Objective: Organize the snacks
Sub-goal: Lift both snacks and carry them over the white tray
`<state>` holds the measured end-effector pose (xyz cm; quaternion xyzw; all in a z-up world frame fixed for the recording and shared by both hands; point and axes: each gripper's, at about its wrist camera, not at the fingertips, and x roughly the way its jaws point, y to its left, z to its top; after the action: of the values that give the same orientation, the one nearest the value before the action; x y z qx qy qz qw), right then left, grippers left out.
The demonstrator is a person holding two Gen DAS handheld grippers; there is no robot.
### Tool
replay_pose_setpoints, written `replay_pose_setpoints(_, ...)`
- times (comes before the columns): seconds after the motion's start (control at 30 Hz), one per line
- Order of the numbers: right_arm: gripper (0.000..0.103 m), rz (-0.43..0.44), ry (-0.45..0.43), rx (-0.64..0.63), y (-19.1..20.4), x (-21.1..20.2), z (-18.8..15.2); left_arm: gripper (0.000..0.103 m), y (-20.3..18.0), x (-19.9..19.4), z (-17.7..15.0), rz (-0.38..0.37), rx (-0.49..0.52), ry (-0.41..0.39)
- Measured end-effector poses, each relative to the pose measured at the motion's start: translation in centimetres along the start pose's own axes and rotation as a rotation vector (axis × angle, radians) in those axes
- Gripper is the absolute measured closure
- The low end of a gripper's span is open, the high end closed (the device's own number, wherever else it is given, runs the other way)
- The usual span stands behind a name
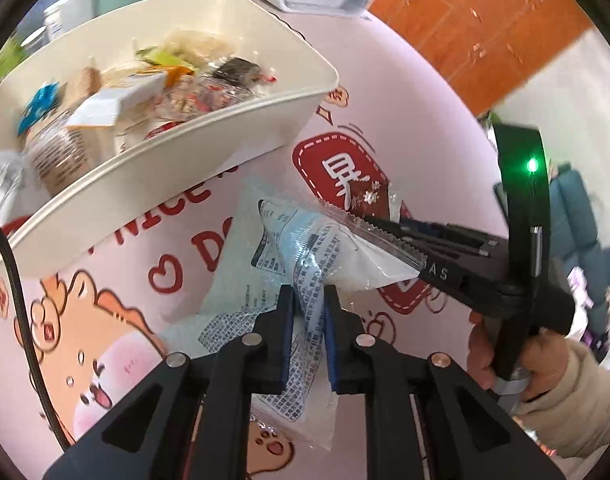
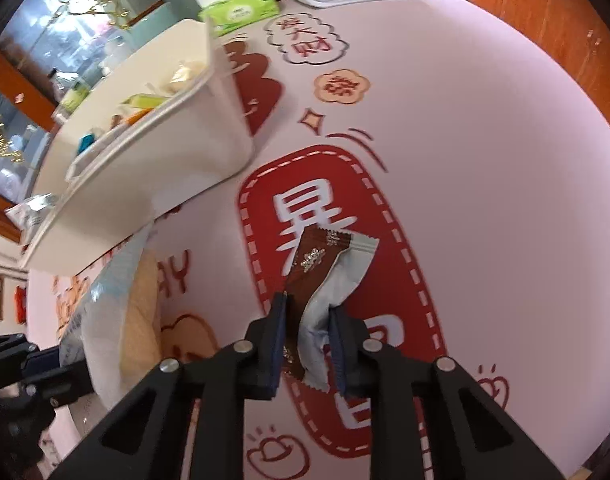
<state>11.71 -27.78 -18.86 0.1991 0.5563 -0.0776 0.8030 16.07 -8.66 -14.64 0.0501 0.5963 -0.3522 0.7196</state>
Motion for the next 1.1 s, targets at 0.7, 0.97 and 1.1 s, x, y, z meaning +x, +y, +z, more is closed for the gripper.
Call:
replay_pose_setpoints(0.7,0.087,0.162,-0.197,-0.173,4.1,-10.6,0.8,0.093,-0.6,-15.2,-1.8,0.028,-0.147,-0.333)
replay_pose_setpoints(0.97,0.087,0.189,-0.293,-0.276,7.4,-15.0,3.7,0.094,0.7,-21.1,1.6,0.135,-0.199,-0.491)
replay_pose_setpoints(1.1,0.086,0.189,-0.362,-0.330,9.4,-17.6,6.2,0.096,1.9,-23.1,3.8,0.179,-0.224,-0.540)
